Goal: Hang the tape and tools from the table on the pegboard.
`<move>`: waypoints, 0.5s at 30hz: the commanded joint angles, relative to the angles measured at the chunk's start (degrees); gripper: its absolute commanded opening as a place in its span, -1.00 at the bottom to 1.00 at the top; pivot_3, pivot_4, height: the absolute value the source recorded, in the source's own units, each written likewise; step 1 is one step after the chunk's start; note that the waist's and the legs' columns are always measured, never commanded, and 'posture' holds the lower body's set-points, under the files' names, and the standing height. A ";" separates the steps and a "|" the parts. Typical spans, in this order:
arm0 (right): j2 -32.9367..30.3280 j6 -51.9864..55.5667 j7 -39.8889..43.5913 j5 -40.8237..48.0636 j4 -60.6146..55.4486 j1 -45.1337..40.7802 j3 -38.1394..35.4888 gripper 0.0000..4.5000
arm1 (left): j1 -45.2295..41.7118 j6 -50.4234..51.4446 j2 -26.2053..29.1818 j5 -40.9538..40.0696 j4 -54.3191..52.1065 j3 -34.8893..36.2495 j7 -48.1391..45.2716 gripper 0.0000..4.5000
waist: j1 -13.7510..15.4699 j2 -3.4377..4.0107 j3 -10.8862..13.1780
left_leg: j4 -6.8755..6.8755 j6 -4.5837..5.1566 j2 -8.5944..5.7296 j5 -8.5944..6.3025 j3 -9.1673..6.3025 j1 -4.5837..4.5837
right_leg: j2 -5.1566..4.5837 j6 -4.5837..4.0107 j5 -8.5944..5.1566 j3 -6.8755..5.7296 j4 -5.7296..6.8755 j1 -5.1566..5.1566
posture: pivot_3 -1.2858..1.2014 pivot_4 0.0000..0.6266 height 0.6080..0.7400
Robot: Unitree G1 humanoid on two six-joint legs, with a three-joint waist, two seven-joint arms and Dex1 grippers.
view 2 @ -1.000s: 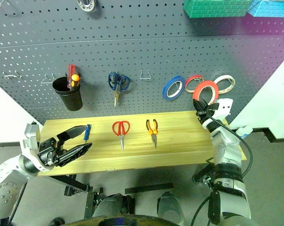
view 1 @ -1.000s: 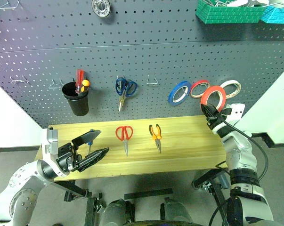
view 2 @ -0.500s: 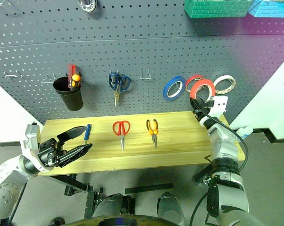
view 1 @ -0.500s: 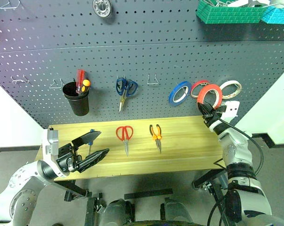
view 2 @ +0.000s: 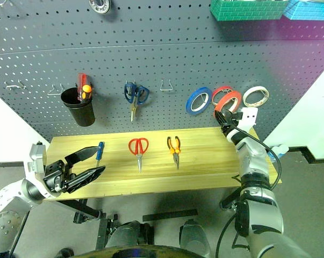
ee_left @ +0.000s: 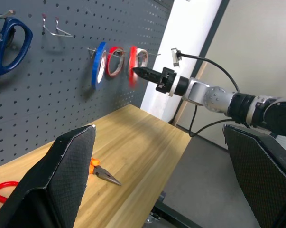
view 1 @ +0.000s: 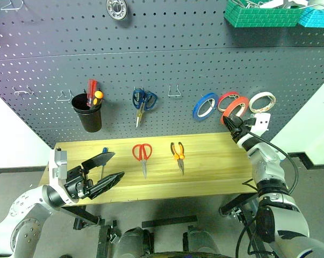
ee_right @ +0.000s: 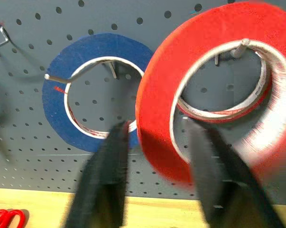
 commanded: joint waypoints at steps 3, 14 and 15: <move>-0.91 -1.00 0.66 0.63 -1.28 -1.65 -0.64 0.75 | -0.60 -0.76 0.56 -0.41 -1.43 0.85 -0.08 1.00 | -0.01 0.00 0.00 | 0.00 0.00 0.00 0.00 0.00 0.00 | 0.00 0.00 0.00 0.00 0.00 0.00 | 0.03 -1.00 1.00; -0.52 1.72 2.41 3.21 -7.57 1.85 -1.05 0.99 | -1.90 -0.44 0.50 0.00 -0.97 0.04 -0.07 1.00 | -0.01 0.00 0.00 | 0.00 0.00 0.00 0.00 0.00 0.00 | -0.01 0.00 0.00 0.00 0.00 0.00 | 0.02 -1.00 1.00; -0.47 2.32 2.52 3.61 -8.53 2.50 -1.17 0.99 | -1.90 -0.49 0.44 0.09 -0.93 -0.06 -0.11 1.00 | -0.01 0.00 0.00 | 0.00 0.00 0.00 0.00 -0.01 0.00 | -0.01 0.00 0.00 0.00 0.00 0.00 | 0.03 -1.00 1.00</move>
